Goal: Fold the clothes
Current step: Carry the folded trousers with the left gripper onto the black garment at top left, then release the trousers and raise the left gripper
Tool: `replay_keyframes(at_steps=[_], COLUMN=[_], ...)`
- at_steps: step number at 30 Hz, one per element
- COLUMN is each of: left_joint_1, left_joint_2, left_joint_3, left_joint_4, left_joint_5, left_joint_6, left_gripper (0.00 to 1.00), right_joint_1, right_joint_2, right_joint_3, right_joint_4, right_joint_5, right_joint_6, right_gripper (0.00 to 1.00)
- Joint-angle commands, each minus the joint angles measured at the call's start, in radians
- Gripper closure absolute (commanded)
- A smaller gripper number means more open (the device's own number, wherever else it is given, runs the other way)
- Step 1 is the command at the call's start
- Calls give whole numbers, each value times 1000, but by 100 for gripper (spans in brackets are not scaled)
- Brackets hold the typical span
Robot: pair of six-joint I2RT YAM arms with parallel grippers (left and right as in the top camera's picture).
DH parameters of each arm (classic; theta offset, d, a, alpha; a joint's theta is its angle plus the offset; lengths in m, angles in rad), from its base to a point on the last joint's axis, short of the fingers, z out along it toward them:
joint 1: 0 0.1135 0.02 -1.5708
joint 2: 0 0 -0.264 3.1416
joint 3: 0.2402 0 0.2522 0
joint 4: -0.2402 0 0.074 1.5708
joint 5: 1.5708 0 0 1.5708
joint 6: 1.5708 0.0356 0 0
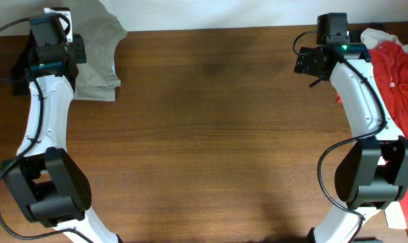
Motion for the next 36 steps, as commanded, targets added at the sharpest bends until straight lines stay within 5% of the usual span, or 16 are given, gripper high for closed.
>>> replay_keyframes(at_steps=[1, 6, 20, 21, 22, 23, 27, 31, 36], left_joint_1=[7, 26, 143, 151, 154, 154, 153, 150, 12], left_joint_2=[16, 92, 289, 306, 316, 318, 317, 317, 221], left_joint_3=[35, 35, 35, 35, 35, 35, 54, 54, 54], left_joint_4=[17, 156, 477, 534, 563, 585, 567, 276, -47], left_joint_5=[-16, -171, -171, -171, -172, -206, -429, -246, -131], left_joint_6=[22, 23, 61, 108, 165, 217, 217, 153, -113], left_gripper=[100, 100, 91, 46, 29, 1, 1, 1, 1], right_joint_1=[2, 2, 2, 2, 2, 2, 2, 2, 2], right_joint_2=[-20, -20, -20, -20, -20, -20, -20, -20, -20], right_joint_3=[6, 6, 6, 6, 6, 6, 6, 6, 6], right_joint_4=[0, 0, 0, 0, 0, 0, 0, 0, 0], right_joint_5=[16, 16, 16, 16, 16, 16, 16, 16, 16], right_joint_6=[5, 5, 5, 5, 5, 5, 5, 5, 5], right_gripper=[1, 1, 1, 1, 1, 1, 1, 1, 1])
